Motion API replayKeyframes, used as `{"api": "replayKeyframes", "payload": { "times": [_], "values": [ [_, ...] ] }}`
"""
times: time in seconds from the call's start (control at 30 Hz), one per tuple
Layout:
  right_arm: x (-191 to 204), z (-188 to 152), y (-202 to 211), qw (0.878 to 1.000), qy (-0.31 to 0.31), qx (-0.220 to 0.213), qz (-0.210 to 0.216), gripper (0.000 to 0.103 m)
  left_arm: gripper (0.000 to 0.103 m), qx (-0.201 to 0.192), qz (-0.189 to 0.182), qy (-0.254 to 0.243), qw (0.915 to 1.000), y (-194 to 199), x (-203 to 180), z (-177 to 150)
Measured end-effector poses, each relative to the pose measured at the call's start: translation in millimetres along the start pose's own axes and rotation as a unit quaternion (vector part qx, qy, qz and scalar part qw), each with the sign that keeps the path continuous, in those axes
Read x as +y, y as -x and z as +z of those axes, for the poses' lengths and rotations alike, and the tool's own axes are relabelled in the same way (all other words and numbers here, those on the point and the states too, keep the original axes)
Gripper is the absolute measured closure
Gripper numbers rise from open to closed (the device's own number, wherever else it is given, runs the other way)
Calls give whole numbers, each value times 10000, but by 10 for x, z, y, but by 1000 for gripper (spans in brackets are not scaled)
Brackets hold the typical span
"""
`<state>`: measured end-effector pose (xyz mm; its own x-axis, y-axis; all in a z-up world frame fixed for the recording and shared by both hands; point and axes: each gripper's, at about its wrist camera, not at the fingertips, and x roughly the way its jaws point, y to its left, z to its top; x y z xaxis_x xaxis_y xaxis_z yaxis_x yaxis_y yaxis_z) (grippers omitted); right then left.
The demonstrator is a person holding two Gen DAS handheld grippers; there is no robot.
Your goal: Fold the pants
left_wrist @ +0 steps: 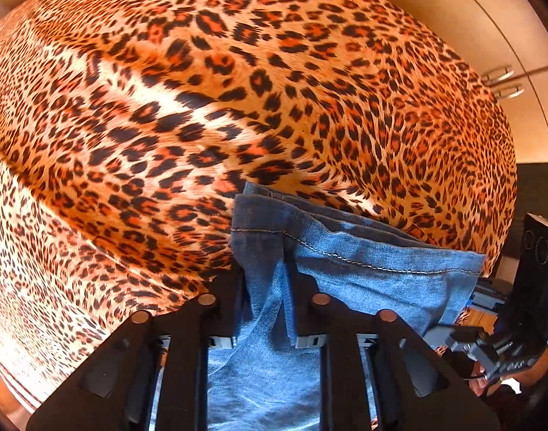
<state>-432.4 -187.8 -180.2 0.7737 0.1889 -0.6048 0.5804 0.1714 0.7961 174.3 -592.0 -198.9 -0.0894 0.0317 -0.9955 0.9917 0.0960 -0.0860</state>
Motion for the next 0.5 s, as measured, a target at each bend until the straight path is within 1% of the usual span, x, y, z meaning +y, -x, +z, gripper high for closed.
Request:
{"api": "replayKeyframes", "payload": {
  "times": [0.03,0.07,0.1,0.17,0.23,0.3,0.47,0.5],
  "values": [
    [-3,15,-11,9998,-176,33,23,68,91,-50,-8,59,10000,32,30,-71],
    [-26,40,-32,9994,-326,75,37,81,93,-100,-18,135,9999,62,22,-119],
    [-35,64,-57,9991,-391,124,42,84,93,-145,-74,224,9996,135,58,-215],
    [28,88,-70,9994,-291,173,81,88,93,-308,-248,393,9984,264,74,-390],
    [153,100,-38,9996,-59,189,187,88,93,-516,-397,578,9962,432,111,-558],
    [317,105,4,9993,268,197,197,89,93,-696,-532,761,9932,599,167,-708],
    [700,53,68,9951,942,217,201,89,94,-1055,-691,1162,9852,957,344,-1104],
    [774,27,73,9937,1091,207,177,89,94,-1118,-714,1241,9834,1017,401,-1127]
  ]
}}
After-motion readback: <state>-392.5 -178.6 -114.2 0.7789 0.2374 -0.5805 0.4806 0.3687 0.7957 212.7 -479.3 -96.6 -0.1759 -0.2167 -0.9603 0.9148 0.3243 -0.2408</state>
